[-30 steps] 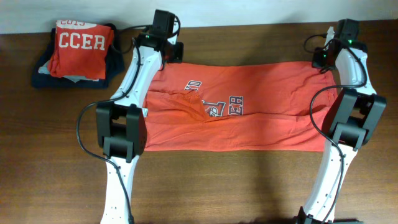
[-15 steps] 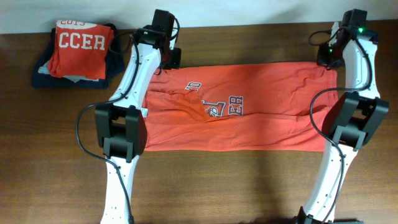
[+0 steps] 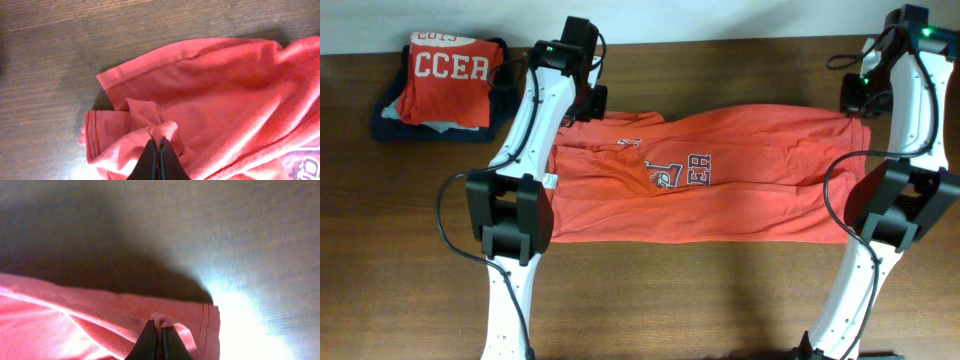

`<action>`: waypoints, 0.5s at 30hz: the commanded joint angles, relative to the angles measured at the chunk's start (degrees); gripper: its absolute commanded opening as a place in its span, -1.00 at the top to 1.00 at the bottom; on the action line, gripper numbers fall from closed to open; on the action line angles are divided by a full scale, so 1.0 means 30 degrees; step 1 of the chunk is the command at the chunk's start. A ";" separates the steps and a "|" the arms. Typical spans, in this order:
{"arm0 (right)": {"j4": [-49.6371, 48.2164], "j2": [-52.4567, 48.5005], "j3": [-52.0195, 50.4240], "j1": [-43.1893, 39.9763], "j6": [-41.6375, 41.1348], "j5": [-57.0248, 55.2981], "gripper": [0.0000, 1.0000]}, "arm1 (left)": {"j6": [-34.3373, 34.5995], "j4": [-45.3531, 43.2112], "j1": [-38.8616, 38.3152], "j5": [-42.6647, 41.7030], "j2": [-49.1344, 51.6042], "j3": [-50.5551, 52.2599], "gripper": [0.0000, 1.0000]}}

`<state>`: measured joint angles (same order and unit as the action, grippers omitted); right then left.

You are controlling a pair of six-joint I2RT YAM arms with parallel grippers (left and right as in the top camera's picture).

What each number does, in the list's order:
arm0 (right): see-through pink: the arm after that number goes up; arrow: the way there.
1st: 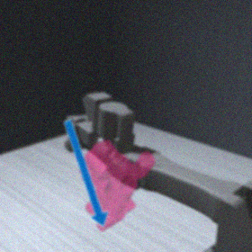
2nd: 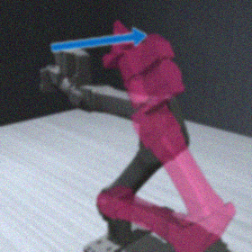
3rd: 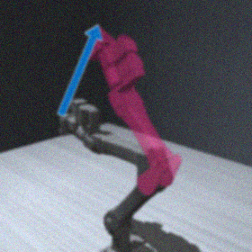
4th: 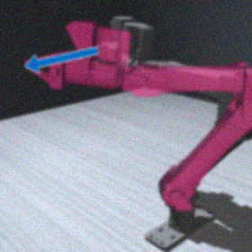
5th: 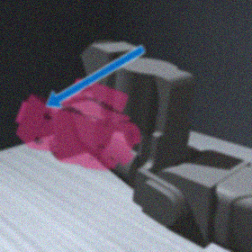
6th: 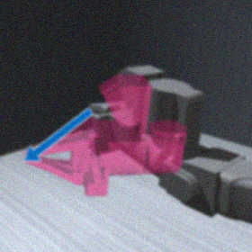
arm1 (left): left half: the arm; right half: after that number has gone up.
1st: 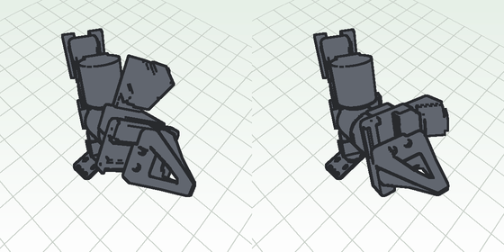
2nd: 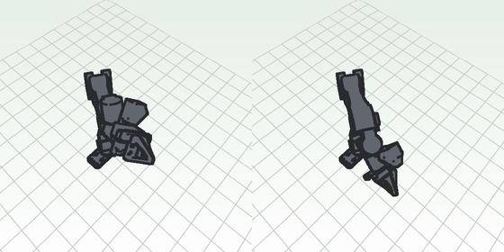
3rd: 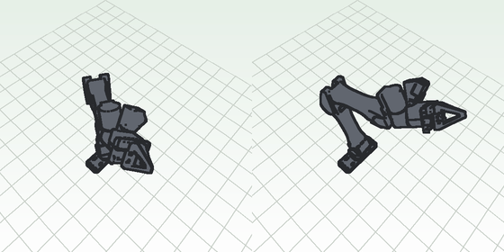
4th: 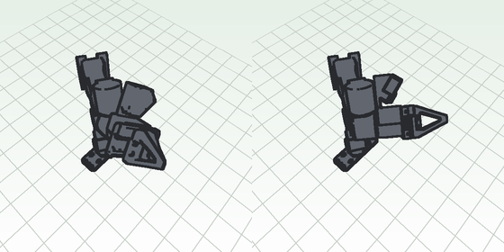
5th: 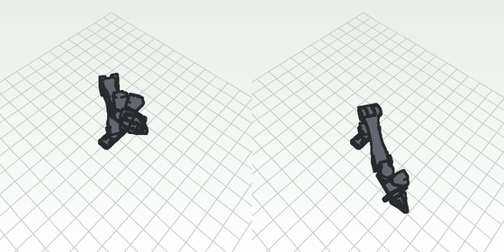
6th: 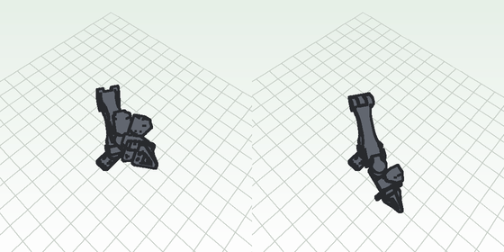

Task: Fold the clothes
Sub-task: 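Fold the shirt's top half down toward the bottom edge with both grippers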

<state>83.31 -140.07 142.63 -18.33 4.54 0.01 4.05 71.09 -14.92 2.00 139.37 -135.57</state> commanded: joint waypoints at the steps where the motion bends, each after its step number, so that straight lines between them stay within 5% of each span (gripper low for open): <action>1: 0.1202 0.1035 0.0401 0.0073 -0.0087 -0.0160 0.92 | -0.0095 0.0510 0.0153 0.0532 -0.1443 -0.0372 0.99; 8: 0.4685 0.1122 0.0393 0.0073 -0.0175 -0.0153 0.92 | -0.0058 0.2266 0.0306 0.1785 -0.1610 -0.0372 0.99; 15: 0.4685 0.1566 0.0087 -0.0036 -0.0743 0.0758 0.92 | 0.1064 0.4568 0.1100 0.1559 -0.1617 -0.0372 0.99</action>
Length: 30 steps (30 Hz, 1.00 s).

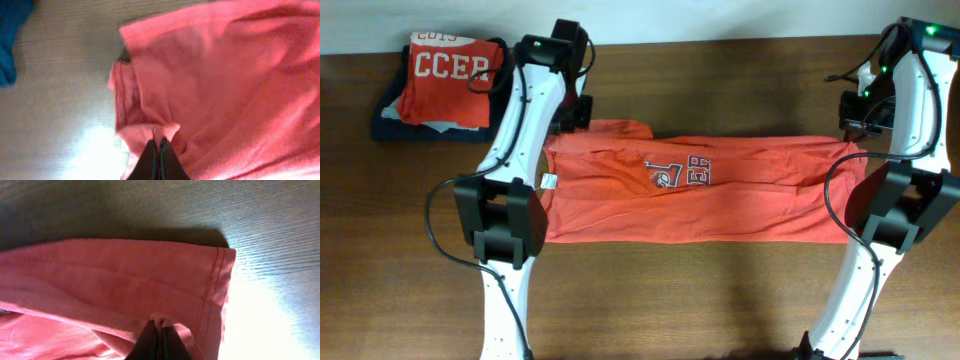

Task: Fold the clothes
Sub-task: 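Fold the shirt's top half down toward the bottom edge with both grippers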

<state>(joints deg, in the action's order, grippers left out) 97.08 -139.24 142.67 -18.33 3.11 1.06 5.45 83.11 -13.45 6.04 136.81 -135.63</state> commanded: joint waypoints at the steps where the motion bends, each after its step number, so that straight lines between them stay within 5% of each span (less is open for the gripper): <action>1: 0.0095 0.1472 -0.0138 -0.0036 -0.0270 0.0423 0.92 | 0.0597 0.0612 0.0707 0.0000 -0.0765 -0.0350 0.99; 12: 0.0095 0.4991 -0.4765 -0.0036 -0.0984 0.0415 0.92 | 0.0597 0.0838 0.0787 -0.1435 -0.0765 -0.0350 0.99; 30: -0.0692 0.5151 -1.1424 -0.1253 -0.3650 -0.3745 0.92 | 0.1894 0.2616 0.0699 -0.1515 -0.0750 0.0576 0.99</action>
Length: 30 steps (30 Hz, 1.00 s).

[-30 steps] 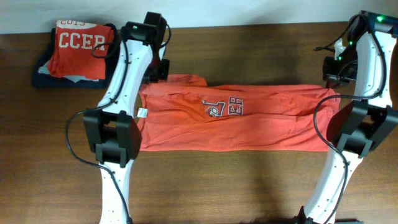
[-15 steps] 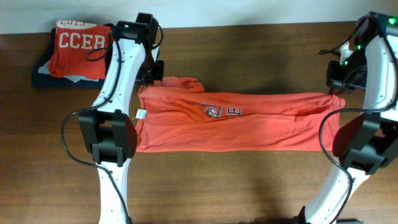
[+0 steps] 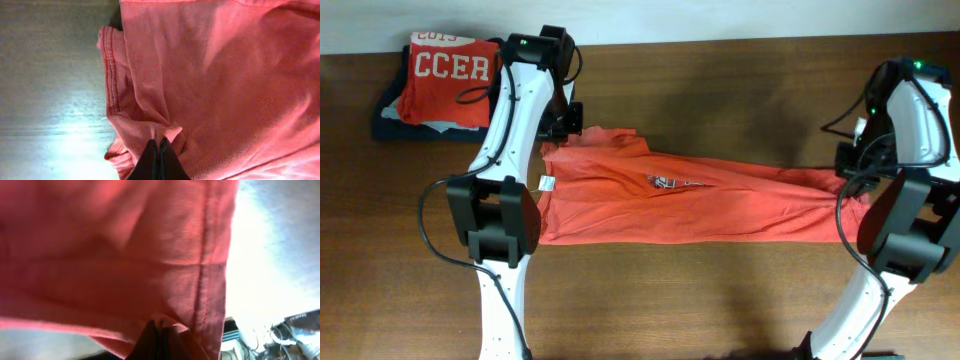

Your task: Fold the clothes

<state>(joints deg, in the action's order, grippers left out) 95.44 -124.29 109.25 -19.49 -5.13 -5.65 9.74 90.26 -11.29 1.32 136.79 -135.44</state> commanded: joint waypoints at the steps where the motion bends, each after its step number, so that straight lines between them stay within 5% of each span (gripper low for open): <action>1: -0.0226 0.0160 -0.0357 -0.1224 -0.0911 -0.1494 0.92 | 0.0466 0.0270 -0.0022 0.0058 -0.0743 0.0692 0.99; 9: -0.1384 0.0131 -0.1501 -0.3548 -0.0889 0.0379 0.92 | 0.0532 -0.0073 -0.0022 0.0044 -0.0743 0.2900 0.99; 30: -0.6135 0.0051 -0.5384 -0.3628 -0.0743 0.0291 0.92 | 0.0525 -0.0656 -0.0022 0.0066 -0.0743 0.5778 0.99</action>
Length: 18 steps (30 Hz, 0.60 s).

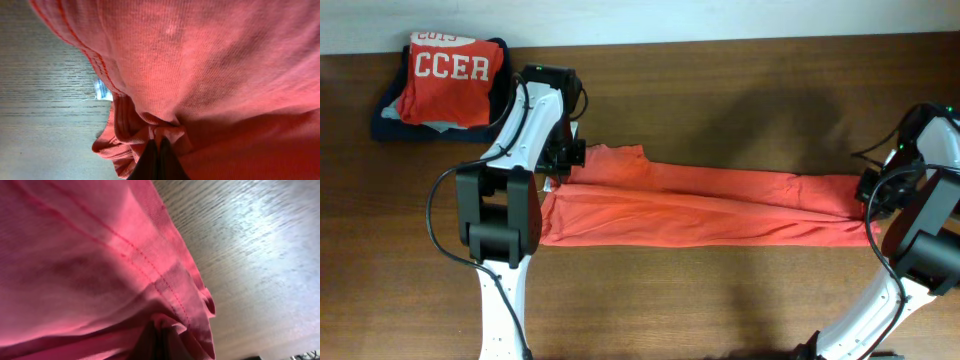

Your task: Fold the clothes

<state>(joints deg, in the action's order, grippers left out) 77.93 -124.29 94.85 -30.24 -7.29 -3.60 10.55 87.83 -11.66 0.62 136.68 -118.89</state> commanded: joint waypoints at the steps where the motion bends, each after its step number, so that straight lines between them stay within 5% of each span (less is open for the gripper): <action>1: -0.0357 0.0051 -0.0670 -0.0044 -0.0029 -0.0393 0.92 | 0.0255 0.0182 0.0102 0.0372 -0.0707 0.0262 0.99; 18: -0.0262 0.0051 -0.0911 -0.0036 -0.0036 -0.0386 0.92 | 0.0619 0.0525 -0.0044 0.0780 -0.0707 0.1858 0.99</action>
<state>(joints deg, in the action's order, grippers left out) 76.90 -124.33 92.77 -30.24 -7.29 -3.60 11.64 89.08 -11.77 1.08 136.59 -114.85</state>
